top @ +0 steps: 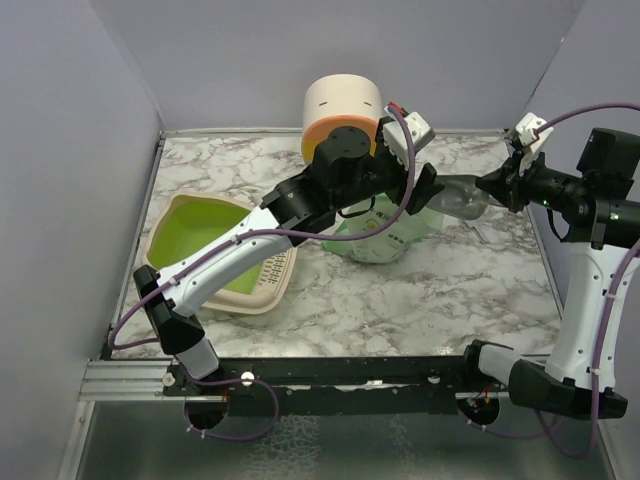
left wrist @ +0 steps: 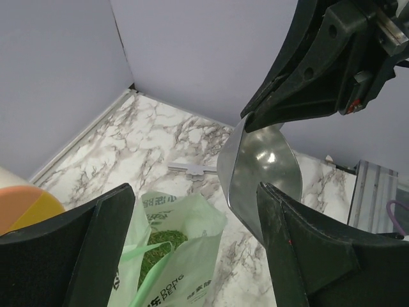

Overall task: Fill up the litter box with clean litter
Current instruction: Pick up the spatula from the center of the board.

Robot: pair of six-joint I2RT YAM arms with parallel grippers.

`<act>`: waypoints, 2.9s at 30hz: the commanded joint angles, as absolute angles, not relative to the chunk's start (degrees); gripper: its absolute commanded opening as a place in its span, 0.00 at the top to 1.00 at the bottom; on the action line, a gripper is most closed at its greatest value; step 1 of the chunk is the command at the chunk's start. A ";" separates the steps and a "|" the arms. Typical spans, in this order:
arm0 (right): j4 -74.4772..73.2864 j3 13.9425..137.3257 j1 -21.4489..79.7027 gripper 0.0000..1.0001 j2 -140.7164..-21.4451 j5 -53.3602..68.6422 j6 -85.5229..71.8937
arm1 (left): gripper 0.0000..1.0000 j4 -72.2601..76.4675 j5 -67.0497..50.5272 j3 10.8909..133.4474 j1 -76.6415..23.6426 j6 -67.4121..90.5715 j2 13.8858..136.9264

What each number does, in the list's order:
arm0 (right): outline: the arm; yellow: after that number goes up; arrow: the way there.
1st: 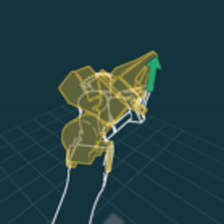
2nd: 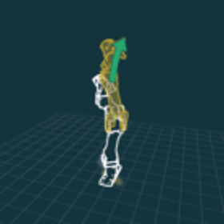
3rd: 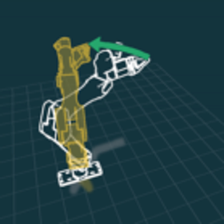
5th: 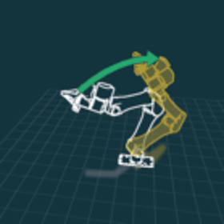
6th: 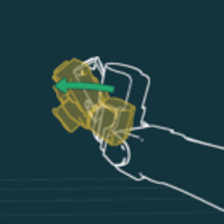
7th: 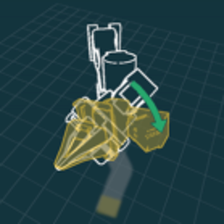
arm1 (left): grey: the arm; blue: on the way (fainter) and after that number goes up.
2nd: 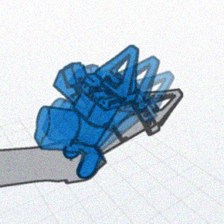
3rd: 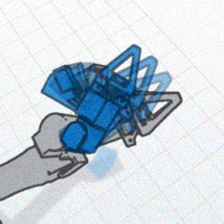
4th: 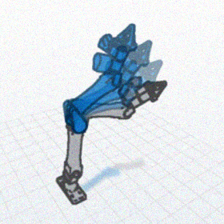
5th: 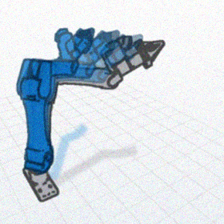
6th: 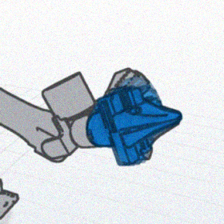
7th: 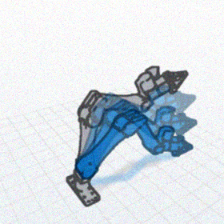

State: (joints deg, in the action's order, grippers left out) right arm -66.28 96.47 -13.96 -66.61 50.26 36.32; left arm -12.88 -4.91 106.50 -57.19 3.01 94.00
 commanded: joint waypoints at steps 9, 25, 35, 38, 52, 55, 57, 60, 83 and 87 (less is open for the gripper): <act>-46.30 86.28 -13.71 0.99 -55.95 43.02 31.13 | 0.33 -19.55 -9.86 110.25 -55.82 11.01 96.64; -40.00 81.86 -13.71 0.99 -51.79 41.74 29.89 | 0.69 -13.23 -12.83 109.52 -55.15 18.67 100.23; -39.47 80.50 -13.71 0.98 -51.09 41.25 30.31 | 1.00 -3.99 -13.33 101.30 -52.76 22.28 97.83; -39.40 81.04 -13.71 0.83 -51.47 41.25 29.21 | 1.00 -1.69 -13.00 98.52 -51.06 24.01 97.56; -44.50 98.38 -13.71 0.30 -67.88 48.90 14.88 | 1.00 18.42 -24.60 86.24 -36.19 42.59 90.68; -43.50 101.23 -13.71 0.30 -72.39 53.39 10.36 | 1.00 20.27 -26.84 87.80 -34.67 44.95 90.25; -41.95 101.79 -13.71 0.30 -74.74 57.01 7.20 | 1.00 21.01 -28.34 88.94 -33.21 46.91 90.02; -39.82 103.22 -13.71 0.30 -77.72 63.95 3.36 | 1.00 21.25 -31.16 89.25 -30.01 50.01 89.06; 37.59 87.71 -14.32 0.27 -83.33 97.94 -67.66 | 1.00 16.36 -38.51 81.72 -26.28 50.14 84.13; 30.44 89.33 -14.33 0.32 -85.20 95.57 -62.75 | 1.00 11.19 -36.87 83.92 -28.23 46.17 85.26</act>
